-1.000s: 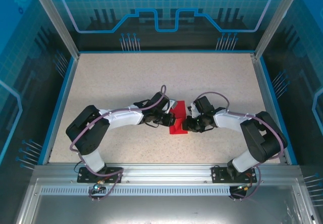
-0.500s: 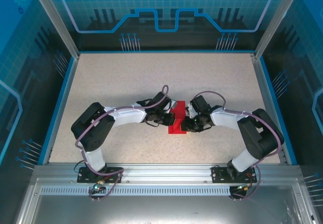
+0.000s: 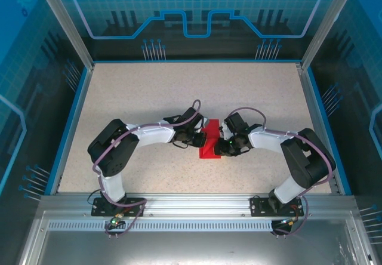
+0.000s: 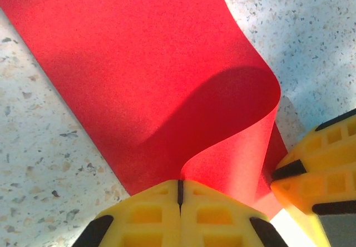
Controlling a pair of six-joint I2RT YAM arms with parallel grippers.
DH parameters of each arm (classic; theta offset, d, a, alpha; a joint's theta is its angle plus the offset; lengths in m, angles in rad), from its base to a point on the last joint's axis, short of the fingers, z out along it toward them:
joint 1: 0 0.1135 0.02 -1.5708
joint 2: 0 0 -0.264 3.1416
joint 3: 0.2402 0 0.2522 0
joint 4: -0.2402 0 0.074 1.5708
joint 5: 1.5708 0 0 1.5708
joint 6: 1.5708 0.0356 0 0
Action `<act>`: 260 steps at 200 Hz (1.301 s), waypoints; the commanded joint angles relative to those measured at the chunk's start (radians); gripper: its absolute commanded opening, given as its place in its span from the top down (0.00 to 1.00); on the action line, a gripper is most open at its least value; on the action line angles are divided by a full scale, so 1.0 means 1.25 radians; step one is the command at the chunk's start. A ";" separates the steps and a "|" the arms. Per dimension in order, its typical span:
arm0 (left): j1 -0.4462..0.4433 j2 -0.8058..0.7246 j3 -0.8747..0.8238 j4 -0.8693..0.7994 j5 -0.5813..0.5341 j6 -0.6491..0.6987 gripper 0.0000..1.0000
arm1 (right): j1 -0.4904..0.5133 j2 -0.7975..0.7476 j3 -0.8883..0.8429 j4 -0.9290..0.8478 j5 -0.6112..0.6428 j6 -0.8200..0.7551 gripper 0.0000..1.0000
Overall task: Fold a paper plane with a square sheet of paper (fold left side to right side)
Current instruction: Fold the triangle a second time at the center of the table.
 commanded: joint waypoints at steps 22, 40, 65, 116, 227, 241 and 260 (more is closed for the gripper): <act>0.011 0.020 0.026 -0.027 -0.026 0.020 1.00 | 0.015 0.016 0.012 -0.042 0.013 -0.014 0.82; 0.013 0.019 0.024 -0.031 -0.033 0.020 1.00 | 0.015 0.019 0.017 -0.044 0.013 -0.015 0.82; 0.013 0.019 0.023 -0.033 -0.037 0.020 1.00 | 0.016 0.023 0.019 -0.046 0.013 -0.016 0.82; 0.016 0.023 0.025 -0.039 -0.050 0.020 1.00 | 0.019 0.026 0.023 -0.050 0.013 -0.018 0.82; 0.021 0.031 0.027 -0.043 -0.066 0.026 1.00 | 0.024 0.038 0.032 -0.057 0.013 -0.024 0.82; 0.022 0.033 0.030 -0.043 -0.066 0.028 1.00 | 0.025 0.039 0.032 -0.056 0.013 -0.025 0.82; 0.022 0.037 0.032 -0.043 -0.065 0.028 1.00 | 0.026 0.040 0.031 -0.057 0.013 -0.025 0.82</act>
